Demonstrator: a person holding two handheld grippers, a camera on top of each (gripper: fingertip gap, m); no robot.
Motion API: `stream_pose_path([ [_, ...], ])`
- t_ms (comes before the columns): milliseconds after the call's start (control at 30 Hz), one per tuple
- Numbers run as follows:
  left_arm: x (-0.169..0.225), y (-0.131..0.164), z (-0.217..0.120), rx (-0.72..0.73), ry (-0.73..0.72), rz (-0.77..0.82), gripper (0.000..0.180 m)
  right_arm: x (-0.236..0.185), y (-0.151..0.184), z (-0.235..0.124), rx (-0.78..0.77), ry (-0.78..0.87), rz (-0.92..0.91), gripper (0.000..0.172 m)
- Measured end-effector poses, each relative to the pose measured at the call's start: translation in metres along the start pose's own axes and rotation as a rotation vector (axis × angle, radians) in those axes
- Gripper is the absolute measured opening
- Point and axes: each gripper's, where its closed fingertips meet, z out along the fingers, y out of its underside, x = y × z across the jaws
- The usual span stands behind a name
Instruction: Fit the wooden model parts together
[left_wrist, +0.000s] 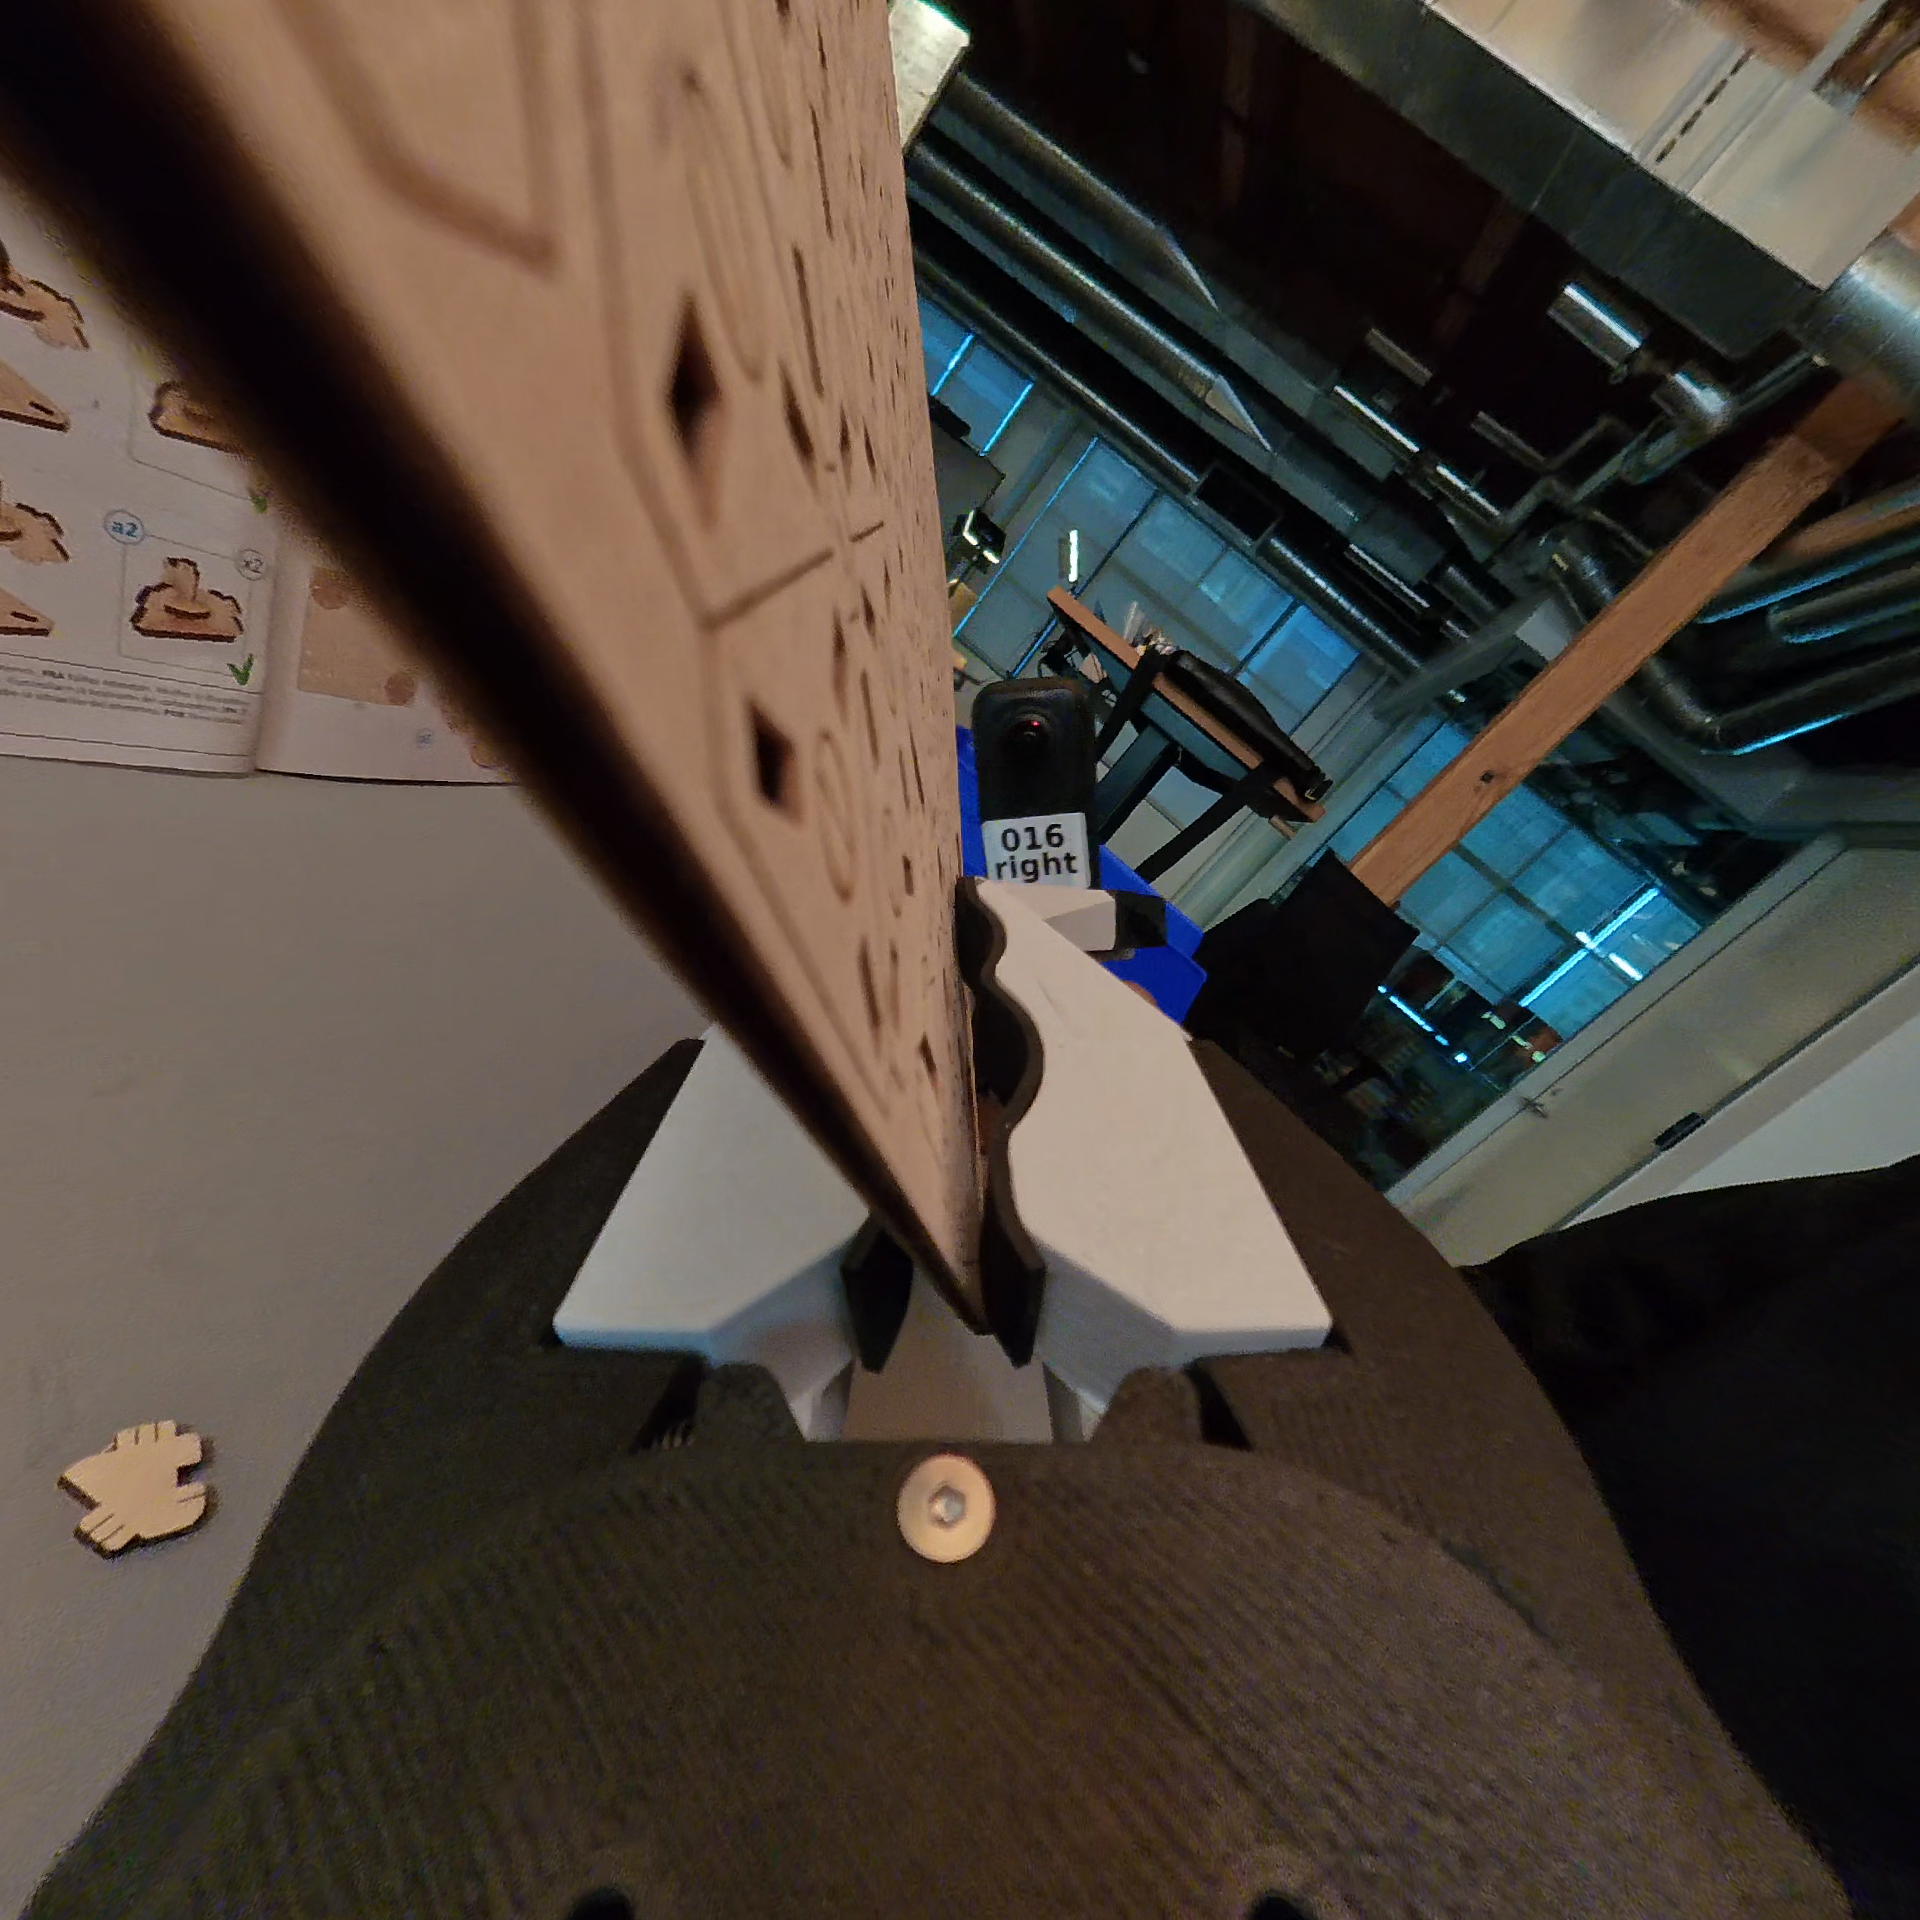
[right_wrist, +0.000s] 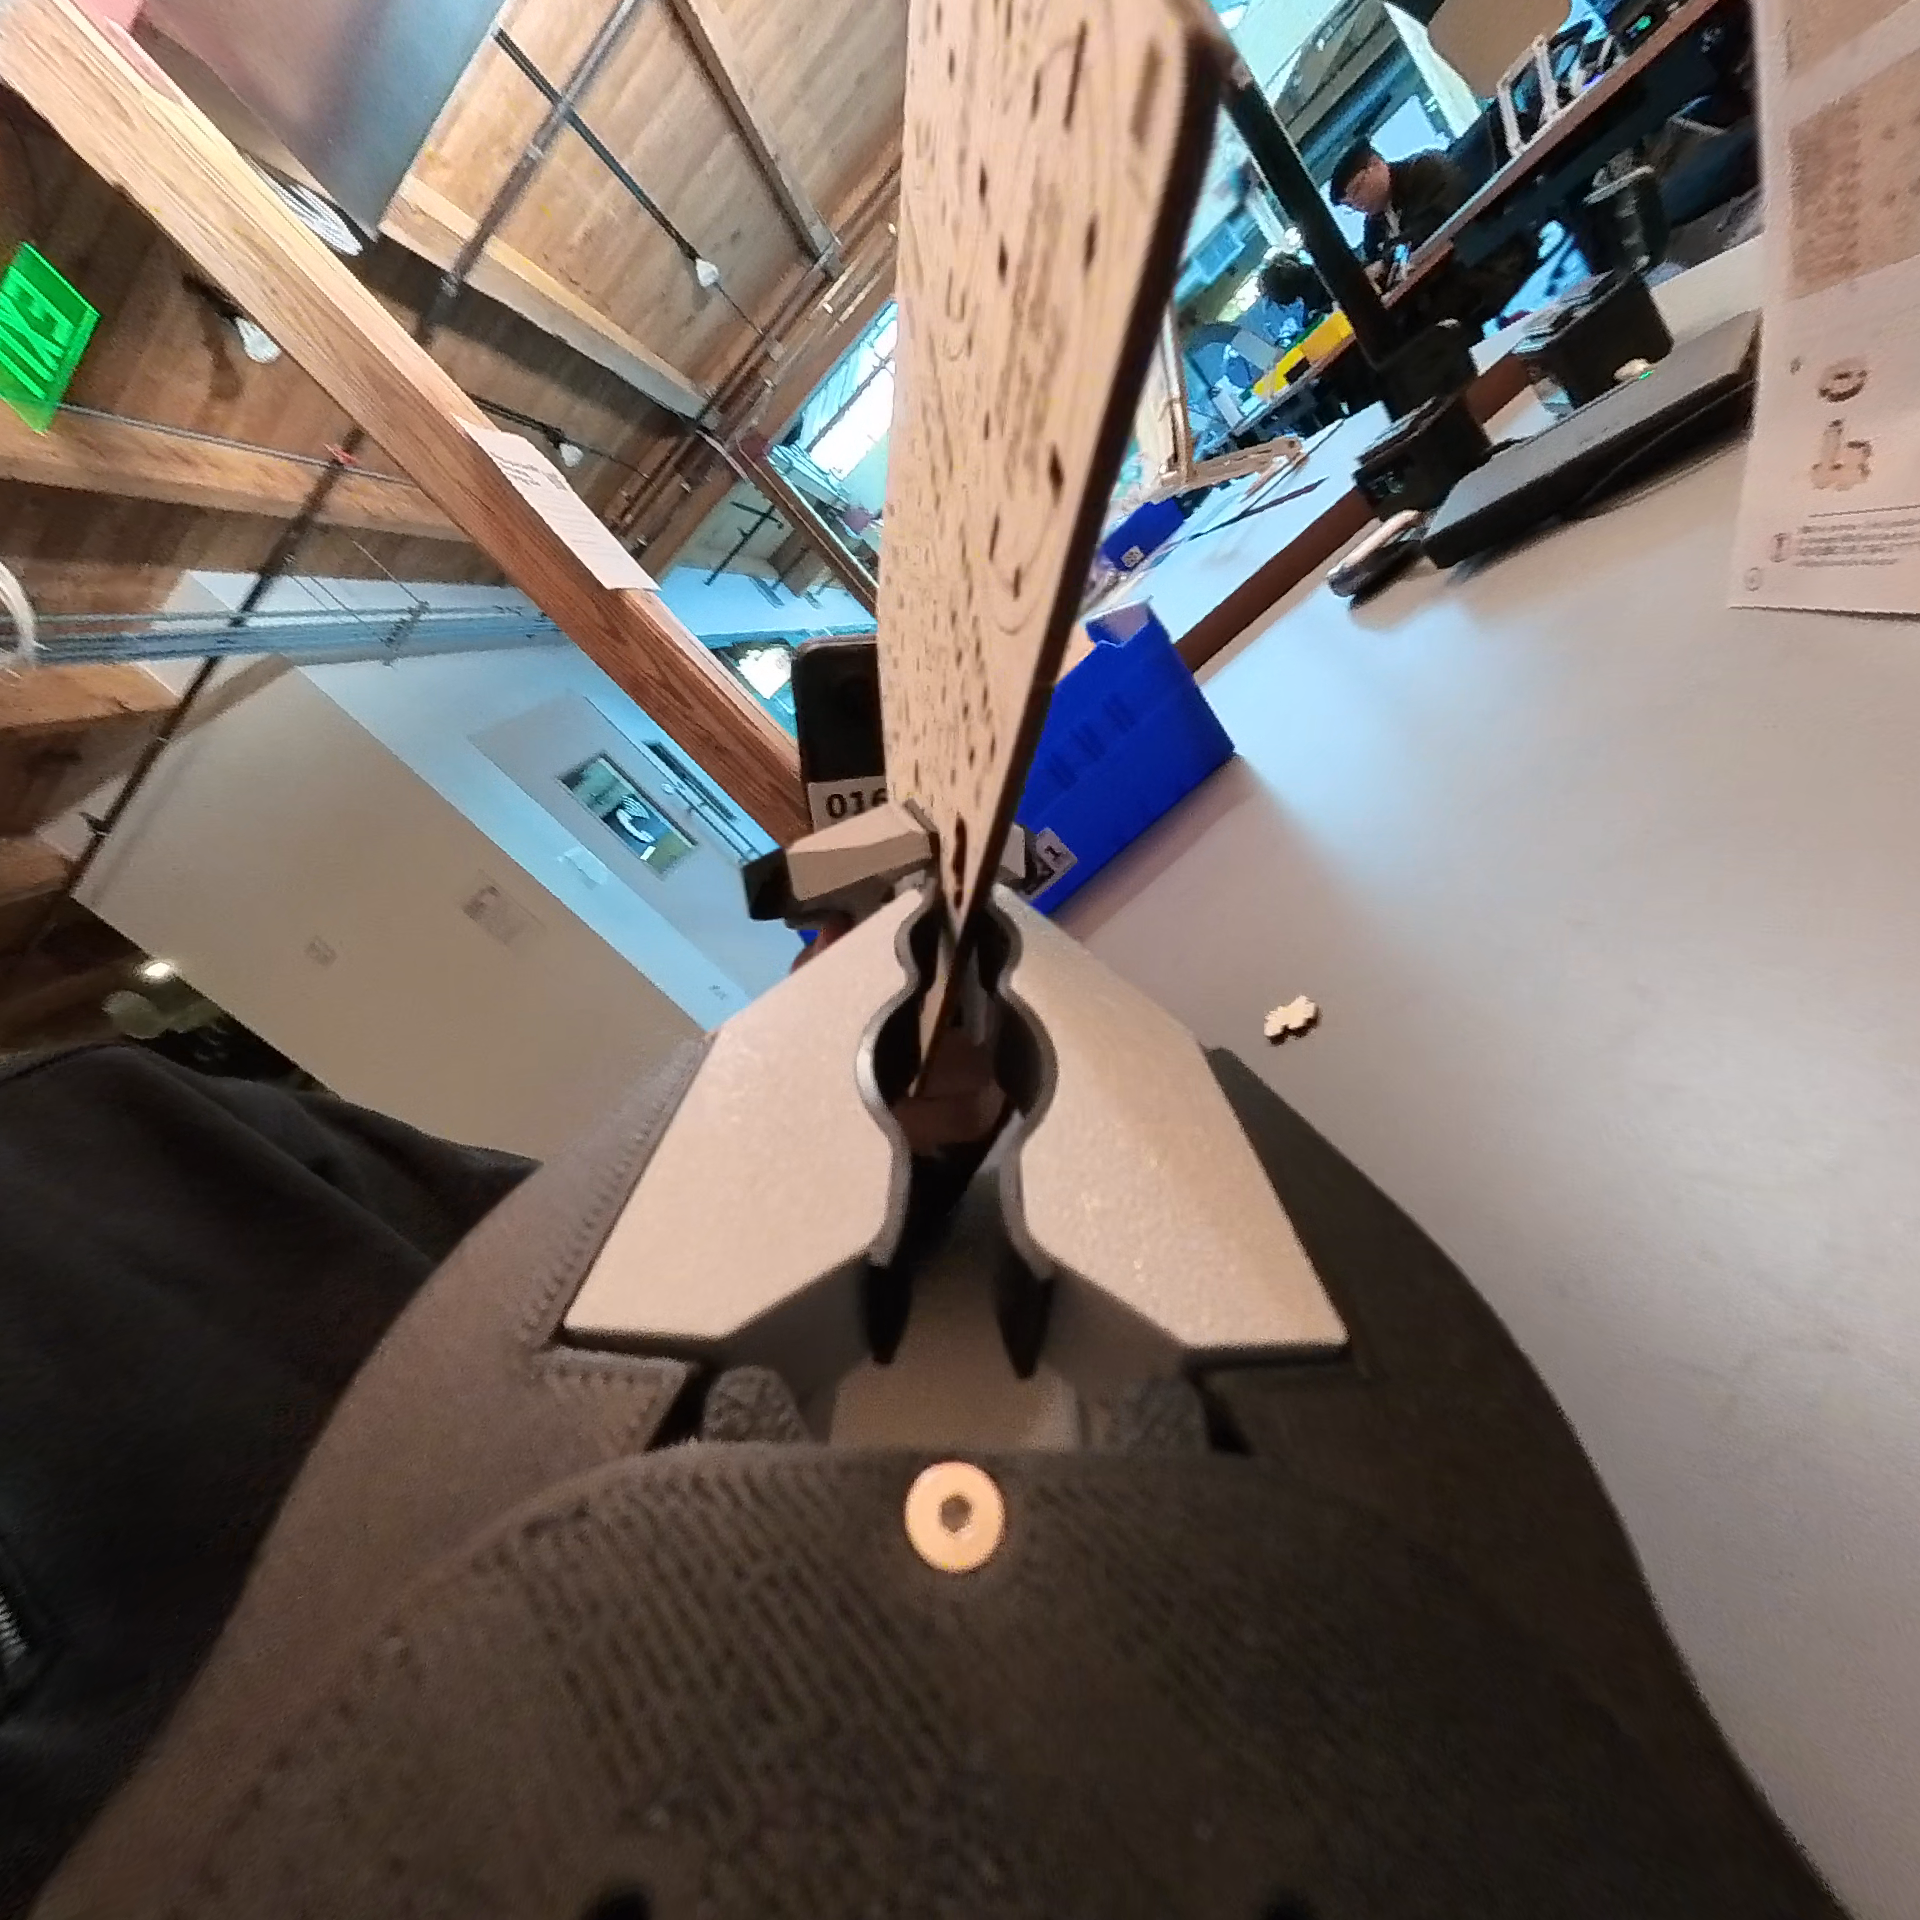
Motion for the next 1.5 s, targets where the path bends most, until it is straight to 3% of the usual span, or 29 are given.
stream_pose_path([
  [533, -0.013, 0.007, 0.001, -0.023, -0.08, -0.004, 0.001, 0.016, 0.005, -0.001, -0.003, 0.14, -0.016, 0.007],
  [700, -0.016, 0.009, 0.003, -0.034, -0.138, 0.07, 0.0, 0.026, 0.006, -0.003, -0.01, 0.224, -0.062, 0.008],
  [833, -0.014, 0.004, 0.001, 0.011, -0.076, -0.043, 0.001, 0.021, 0.002, 0.0, 0.021, 0.199, -0.057, 0.007],
  [967, -0.014, 0.002, -0.002, 0.009, -0.06, -0.037, 0.0, 0.018, 0.001, 0.002, 0.035, 0.148, -0.027, 0.008],
  [1200, -0.009, -0.007, -0.007, 0.077, 0.074, -0.225, 0.0, 0.003, -0.023, -0.008, 0.148, 0.02, -0.007, 0.029],
  [1500, 0.006, -0.022, -0.016, 0.168, 0.309, -0.45, 0.002, -0.006, -0.014, -0.007, 0.028, 0.012, -0.271, 0.015],
])
